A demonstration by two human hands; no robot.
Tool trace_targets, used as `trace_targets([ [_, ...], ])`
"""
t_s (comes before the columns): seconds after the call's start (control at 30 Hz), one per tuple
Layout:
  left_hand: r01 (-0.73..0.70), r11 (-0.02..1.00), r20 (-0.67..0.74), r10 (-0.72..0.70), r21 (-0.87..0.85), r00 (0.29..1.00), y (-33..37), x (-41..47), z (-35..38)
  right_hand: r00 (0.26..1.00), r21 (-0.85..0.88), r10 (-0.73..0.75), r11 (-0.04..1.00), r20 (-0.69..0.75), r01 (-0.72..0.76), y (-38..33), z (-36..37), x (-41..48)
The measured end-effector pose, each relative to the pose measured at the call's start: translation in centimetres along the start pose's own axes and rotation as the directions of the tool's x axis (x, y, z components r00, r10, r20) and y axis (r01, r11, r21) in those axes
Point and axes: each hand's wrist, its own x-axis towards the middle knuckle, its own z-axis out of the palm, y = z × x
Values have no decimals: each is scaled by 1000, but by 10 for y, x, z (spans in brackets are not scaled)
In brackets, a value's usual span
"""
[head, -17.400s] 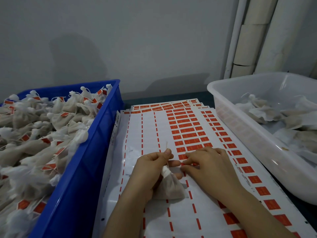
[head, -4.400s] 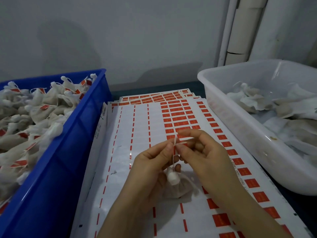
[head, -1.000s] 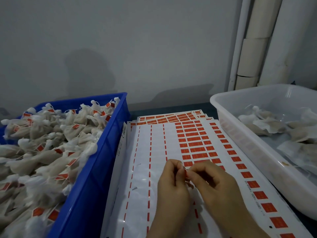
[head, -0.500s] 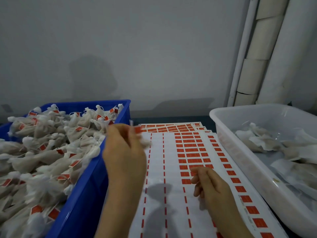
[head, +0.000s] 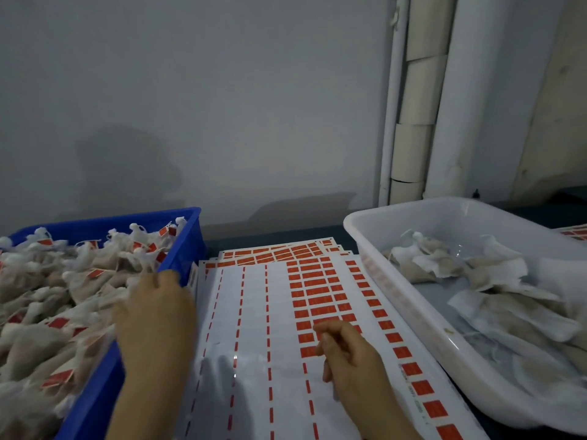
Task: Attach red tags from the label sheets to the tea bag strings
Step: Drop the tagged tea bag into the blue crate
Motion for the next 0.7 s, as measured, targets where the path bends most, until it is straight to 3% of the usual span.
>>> trace_targets([
  [0.07, -289, 957, 43, 288, 23, 957, 13, -23, 15, 1000, -21, -2, 1000, -4, 2, -1, -1, -1],
  [0.13, -350, 919, 254, 388, -181, 886, 23, -41, 37, 999, -30, -28, 999, -16, 27, 0, -3, -1],
  [0.17, -350, 915, 391, 402, -200, 828, 27, -50, 47, 999, -45, -38, 998, -31, 36, -1, -3, -1],
  [0.23, -385, 913, 596, 386, -136, 704, 32, -68, 66, 997, -62, -68, 996, -46, 66, -2, -6, -1],
  [0.27, -399, 911, 634, 369, -101, 680, 33, -76, 73, 994, -70, -88, 994, -57, 84, -4, -8, -2],
  [0.57, -444, 896, 747, 283, 18, 602, 20, -97, 64, 938, -177, -346, 923, 0, 341, -71, -64, -24],
  [0.7, -473, 879, 790, 254, 53, 559, 22, -103, 57, 955, -409, -298, 870, 9, 275, -97, -129, -7],
])
